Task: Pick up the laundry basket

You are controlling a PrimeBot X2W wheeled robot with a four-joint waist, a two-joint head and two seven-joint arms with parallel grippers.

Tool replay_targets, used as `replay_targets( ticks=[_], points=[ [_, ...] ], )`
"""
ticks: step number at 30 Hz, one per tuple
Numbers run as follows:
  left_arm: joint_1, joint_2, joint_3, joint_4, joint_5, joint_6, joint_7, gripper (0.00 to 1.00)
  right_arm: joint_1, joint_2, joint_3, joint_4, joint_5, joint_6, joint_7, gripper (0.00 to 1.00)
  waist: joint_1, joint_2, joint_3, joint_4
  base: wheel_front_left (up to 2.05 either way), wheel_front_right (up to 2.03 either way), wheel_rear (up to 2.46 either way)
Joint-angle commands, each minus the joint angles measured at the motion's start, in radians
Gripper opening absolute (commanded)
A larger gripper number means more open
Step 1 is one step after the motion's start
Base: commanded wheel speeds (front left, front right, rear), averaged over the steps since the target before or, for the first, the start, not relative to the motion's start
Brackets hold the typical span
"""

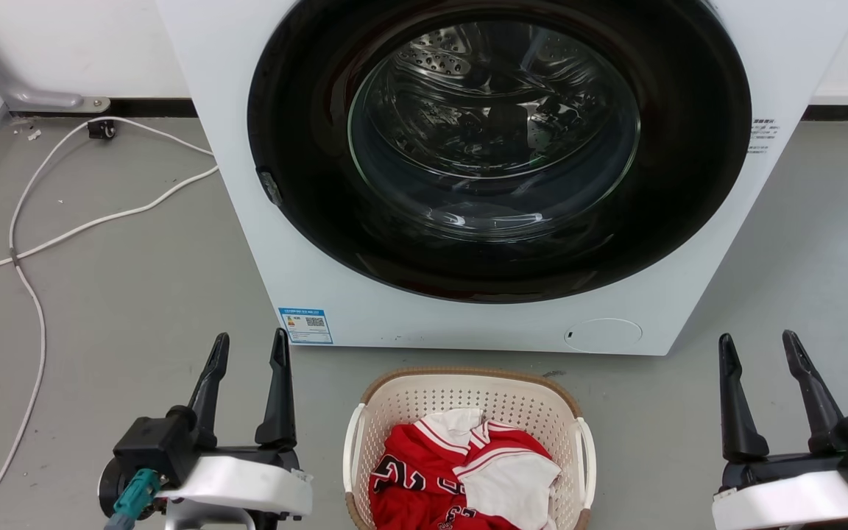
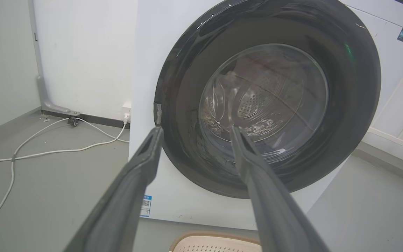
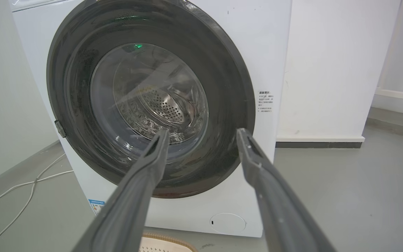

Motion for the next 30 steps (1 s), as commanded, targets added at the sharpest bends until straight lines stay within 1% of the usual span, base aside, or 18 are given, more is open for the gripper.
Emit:
replay_targets(
  ticks=[1, 22, 30],
  points=[
    [0.01, 0.002, -0.001, -0.007, 0.022, 0.006, -0.01, 1.0, 0.01, -0.002, 0.0, -0.012, -0.024, 0.0, -0.008, 1.0, 0.0, 0.0, 0.0, -0.001, 0.0, 0.0, 0.0],
    [0.026, 0.002, -0.007, -0.021, 0.171, 0.015, -0.048, 1.0, 0.031, -0.002, -0.003, -0.017, -0.148, 0.0, -0.048, 1.0, 0.0, 0.0, 0.006, -0.001, 0.0, 0.0, 0.0],
    [0.026, 0.002, 0.002, -0.01, 0.185, 0.032, -0.05, 1.0, 0.032, -0.002, -0.004, -0.007, -0.139, 0.0, -0.049, 1.0, 0.0, 0.0, 0.005, -0.001, 0.0, 0.0, 0.0]
  ],
)
